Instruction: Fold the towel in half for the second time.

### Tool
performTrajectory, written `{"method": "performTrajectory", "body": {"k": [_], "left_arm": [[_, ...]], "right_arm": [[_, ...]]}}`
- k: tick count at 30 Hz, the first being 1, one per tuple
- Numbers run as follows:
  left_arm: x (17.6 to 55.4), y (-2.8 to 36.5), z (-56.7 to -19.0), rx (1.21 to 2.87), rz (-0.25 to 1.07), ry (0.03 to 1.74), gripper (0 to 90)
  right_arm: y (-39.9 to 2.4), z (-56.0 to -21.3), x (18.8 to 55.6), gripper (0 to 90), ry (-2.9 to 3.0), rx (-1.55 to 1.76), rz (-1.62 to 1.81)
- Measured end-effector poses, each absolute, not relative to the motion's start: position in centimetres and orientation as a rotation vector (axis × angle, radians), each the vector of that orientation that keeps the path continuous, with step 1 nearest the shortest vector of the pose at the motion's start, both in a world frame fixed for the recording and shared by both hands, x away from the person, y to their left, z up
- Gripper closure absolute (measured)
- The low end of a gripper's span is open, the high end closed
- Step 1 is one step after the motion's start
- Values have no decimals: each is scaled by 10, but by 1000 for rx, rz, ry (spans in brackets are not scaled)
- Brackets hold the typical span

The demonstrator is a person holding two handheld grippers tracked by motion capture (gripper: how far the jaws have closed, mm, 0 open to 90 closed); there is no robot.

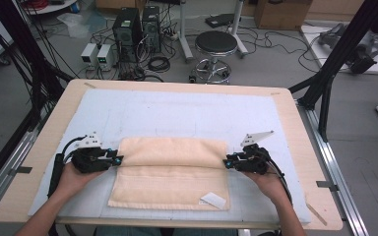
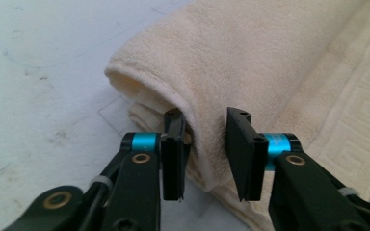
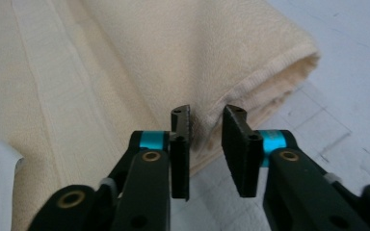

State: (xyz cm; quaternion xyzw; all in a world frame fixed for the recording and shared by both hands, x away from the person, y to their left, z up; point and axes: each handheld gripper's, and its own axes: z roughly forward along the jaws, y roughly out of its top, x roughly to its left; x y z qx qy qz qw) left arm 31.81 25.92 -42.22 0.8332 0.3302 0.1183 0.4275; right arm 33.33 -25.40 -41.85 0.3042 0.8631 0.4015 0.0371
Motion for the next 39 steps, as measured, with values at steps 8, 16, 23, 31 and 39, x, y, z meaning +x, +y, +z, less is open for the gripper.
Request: {"method": "performTrajectory", "body": {"k": [8,16,23,31,39], "left_arm": [[318,267,-412,2073,314,845,553],[346,263,-393,2038,347,874,482],[380,258,-402,2009,301,942,433],[394,254,-424,2060,151,982,480],[386,249,-417,2097,166,909,847]], "right_arm": [[-267,-405,334,481,2557,1002,1273],[-257,-392,358,401,2515,977,1209],[-238,-397,383,365,2548,959,1182],[-226,-415,395,542,2698,967,1167],[-224,-407,388,811,2719,888,1190]]}}
